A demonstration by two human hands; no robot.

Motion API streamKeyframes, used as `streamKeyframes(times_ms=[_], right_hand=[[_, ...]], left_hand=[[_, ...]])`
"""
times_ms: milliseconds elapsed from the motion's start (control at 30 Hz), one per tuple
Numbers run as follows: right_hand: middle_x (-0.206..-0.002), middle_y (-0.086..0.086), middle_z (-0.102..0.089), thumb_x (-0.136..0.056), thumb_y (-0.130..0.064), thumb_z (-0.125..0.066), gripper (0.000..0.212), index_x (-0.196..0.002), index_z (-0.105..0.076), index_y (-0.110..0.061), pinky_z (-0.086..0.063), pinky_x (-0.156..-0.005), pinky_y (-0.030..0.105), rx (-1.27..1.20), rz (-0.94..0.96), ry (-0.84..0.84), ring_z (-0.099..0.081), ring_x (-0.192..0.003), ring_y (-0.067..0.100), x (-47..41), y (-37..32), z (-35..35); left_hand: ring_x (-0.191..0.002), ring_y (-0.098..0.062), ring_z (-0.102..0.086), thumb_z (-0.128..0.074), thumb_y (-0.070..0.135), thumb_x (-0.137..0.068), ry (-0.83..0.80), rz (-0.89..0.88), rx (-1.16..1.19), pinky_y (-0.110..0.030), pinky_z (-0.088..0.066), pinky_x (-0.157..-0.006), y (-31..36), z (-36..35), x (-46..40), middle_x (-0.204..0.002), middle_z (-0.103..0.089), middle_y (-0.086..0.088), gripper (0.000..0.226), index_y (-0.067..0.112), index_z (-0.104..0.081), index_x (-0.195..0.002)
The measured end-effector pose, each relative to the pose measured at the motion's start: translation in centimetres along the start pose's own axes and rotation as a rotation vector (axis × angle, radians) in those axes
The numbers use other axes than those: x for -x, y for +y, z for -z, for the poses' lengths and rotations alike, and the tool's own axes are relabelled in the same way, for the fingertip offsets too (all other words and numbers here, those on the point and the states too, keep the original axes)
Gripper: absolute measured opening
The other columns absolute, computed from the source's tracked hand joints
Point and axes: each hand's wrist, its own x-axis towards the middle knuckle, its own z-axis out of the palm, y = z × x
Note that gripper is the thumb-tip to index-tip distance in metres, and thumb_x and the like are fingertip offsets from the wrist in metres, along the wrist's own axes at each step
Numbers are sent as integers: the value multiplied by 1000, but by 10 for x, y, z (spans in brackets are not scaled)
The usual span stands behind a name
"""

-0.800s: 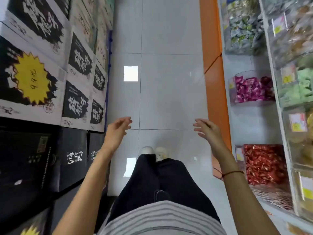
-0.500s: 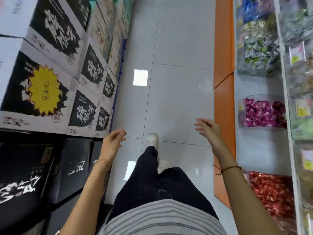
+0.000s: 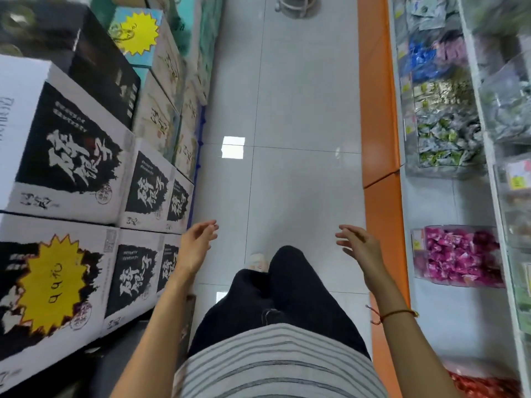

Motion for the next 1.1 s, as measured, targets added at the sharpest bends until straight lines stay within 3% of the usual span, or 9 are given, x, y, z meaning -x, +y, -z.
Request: streamKeyframes(times_ms=[100, 233, 333, 567, 800, 1100], right_hand=[[-99, 5, -67, -96, -18, -51, 17, -108, -64, -16, -51, -86, 31, -37, -33, 45, -63, -90, 18, -37, -31, 1], [-99, 5, -66, -96, -18, -51, 20, -111, -63, -13, -50, -86, 30, -79, -47, 76, -63, -88, 16, -108, -88, -2], [-98, 4, -66, -96, -17, -50, 20, -111, -63, -13, -50, -85, 29, -94, -41, 84, -63, -88, 16, -169, -141, 1], [-97, 4, -66, -95, -16, -51, 17, -107, -63, -16, -50, -85, 29, -42, 2, 20, -62, -87, 15, -312, -280, 8], [-98, 3, -66, -94, -16, -51, 19, -108, -64, -16, -49, -84, 27, 11, 39, -43, -62, -87, 14, -442, -401, -15], [-103, 7, -66, -95, -16, -50, 19, -108, -63, -16, -48, -81, 24, -70, -2, 27, -63, -92, 17, -580, -533, -36]], left_hand=[[-99, -16, -59, -49, 18, -97, -32, -14, -36, -24, -43, -76, 50, -12, -48, -112, -62, -1, 25, 11, -58, -119], [-101, -18, -57, -47, 16, -98, -51, -40, -71, -31, -43, -87, 116, -37, -116, -113, -61, -4, 26, 8, -57, -121], [-102, -17, -58, -47, 18, -98, -40, -61, -76, -30, -43, -88, 166, -61, -165, -113, -61, -1, 27, 9, -57, -122], [-96, -17, -59, -48, 18, -98, -3, -33, -53, -30, -43, -81, 269, -103, -271, -111, -62, -3, 22, 12, -58, -116], [-97, -16, -60, -51, 21, -96, 67, 26, -21, -31, -44, -85, 359, -119, -386, -109, -63, -1, 19, 18, -59, -113], [-99, -17, -60, -52, 20, -96, 20, -23, 19, -29, -44, -84, 533, -147, -562, -107, -64, 0, 14, 19, -60, -107]])
